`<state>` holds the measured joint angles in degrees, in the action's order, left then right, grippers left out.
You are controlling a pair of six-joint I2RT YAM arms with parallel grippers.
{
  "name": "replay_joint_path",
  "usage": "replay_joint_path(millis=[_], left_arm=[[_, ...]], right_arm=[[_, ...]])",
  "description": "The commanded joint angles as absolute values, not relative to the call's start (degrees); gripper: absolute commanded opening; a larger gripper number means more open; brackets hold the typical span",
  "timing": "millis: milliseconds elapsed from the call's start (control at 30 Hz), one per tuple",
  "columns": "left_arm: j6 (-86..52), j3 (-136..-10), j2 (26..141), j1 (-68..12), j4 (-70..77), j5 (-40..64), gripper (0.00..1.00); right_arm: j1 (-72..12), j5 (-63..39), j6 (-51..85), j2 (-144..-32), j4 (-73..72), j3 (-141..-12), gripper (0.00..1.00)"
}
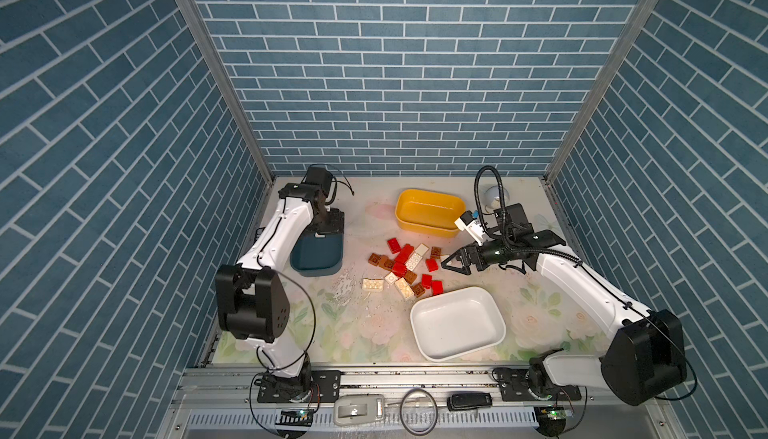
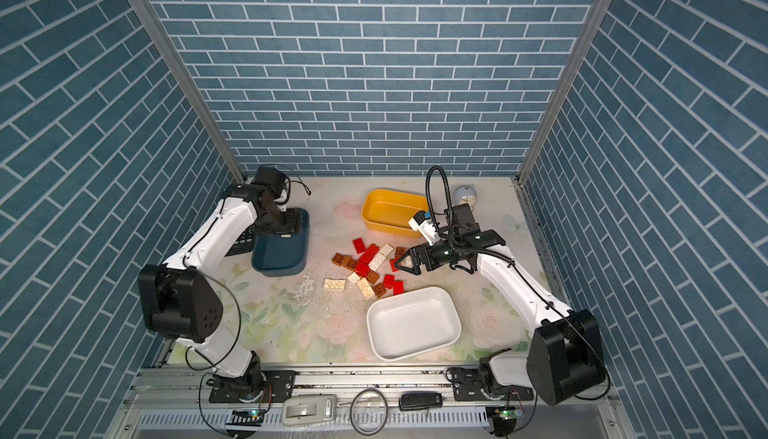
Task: Sort the legos into containers by color
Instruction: Place the lego in the container, then pick up the lego from the center of the table.
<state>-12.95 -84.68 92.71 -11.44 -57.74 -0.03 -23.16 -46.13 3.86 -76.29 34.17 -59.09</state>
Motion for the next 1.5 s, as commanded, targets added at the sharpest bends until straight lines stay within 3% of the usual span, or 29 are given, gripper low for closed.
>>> replay_joint_path(millis=[0, 333, 633, 1000, 1467], left_arm=[[-22.39, -78.93, 88.69, -15.96, -60.08, 0.97, 0.82], [-74.52, -59.92, 77.44, -27.78, -55.51, -4.60, 0.88], [-97.32, -62.85, 86.12, -37.18, -55.13, -7.11, 0.89], [-105.84, -65.33, 98.26, -40.43, -48.10, -8.35, 0.81], [-103.93, -63.03, 104.14, -40.12, -41.50, -9.26, 0.52]], right_arm=[[-23.29, -45.27, 0.48, -76.64, 36.80, -61.02, 0.99], [-23.28, -45.50, 0.31, -76.55, 36.92, -60.28, 0.99], [-23.29, -46.33, 1.92, -75.59, 35.42, -58.27, 0.99], [-23.29, -46.67, 2.68, -73.83, 35.33, -55.45, 0.99], [-23.29, -46.67, 1.58, -74.36, 36.81, -55.11, 0.99]])
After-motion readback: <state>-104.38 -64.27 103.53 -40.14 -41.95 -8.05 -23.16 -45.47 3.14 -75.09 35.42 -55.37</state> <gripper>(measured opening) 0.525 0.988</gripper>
